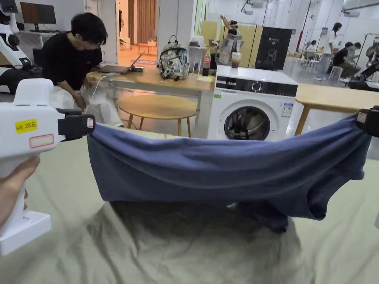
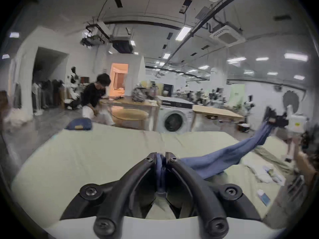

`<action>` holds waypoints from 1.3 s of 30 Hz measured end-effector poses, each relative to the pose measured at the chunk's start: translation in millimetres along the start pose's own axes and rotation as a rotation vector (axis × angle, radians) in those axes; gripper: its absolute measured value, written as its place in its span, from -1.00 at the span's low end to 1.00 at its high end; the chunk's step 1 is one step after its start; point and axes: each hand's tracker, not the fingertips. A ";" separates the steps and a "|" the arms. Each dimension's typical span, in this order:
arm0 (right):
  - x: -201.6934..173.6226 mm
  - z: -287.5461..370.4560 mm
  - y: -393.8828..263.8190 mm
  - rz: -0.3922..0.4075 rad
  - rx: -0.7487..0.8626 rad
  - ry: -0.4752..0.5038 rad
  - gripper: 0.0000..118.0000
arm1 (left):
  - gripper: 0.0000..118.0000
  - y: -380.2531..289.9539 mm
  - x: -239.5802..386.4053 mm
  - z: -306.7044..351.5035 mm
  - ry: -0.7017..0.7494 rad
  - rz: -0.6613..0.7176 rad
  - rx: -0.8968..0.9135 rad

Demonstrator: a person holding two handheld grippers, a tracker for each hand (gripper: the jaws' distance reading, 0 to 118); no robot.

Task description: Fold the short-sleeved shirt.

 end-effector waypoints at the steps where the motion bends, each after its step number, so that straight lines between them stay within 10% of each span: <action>1: 4.7 16.7 -23.0 -0.018 0.006 0.014 -0.99 | -0.95 -20.3 10.1 19.5 -0.028 0.010 0.006; 13: 28.1 191.8 -279.1 -0.293 -0.293 -0.120 -0.99 | -0.95 -251.9 47.1 164.2 0.112 0.258 -0.207; 18: 17.5 206.5 -322.1 -0.222 -0.423 -0.159 -0.99 | -0.95 -299.5 50.9 177.3 0.151 0.200 -0.321; 22: 7.4 211.2 -335.8 -0.190 -0.433 -0.196 0.14 | -0.38 -311.5 56.8 174.7 0.216 0.132 -0.384; 36: -46.8 239.6 -280.4 -0.056 -0.171 -0.079 0.13 | -0.20 -223.4 118.3 221.3 0.244 0.009 0.118; 39: -59.2 232.4 -269.3 -0.076 -0.155 -0.019 -0.13 | -0.24 -211.4 127.7 228.2 0.175 -0.044 0.186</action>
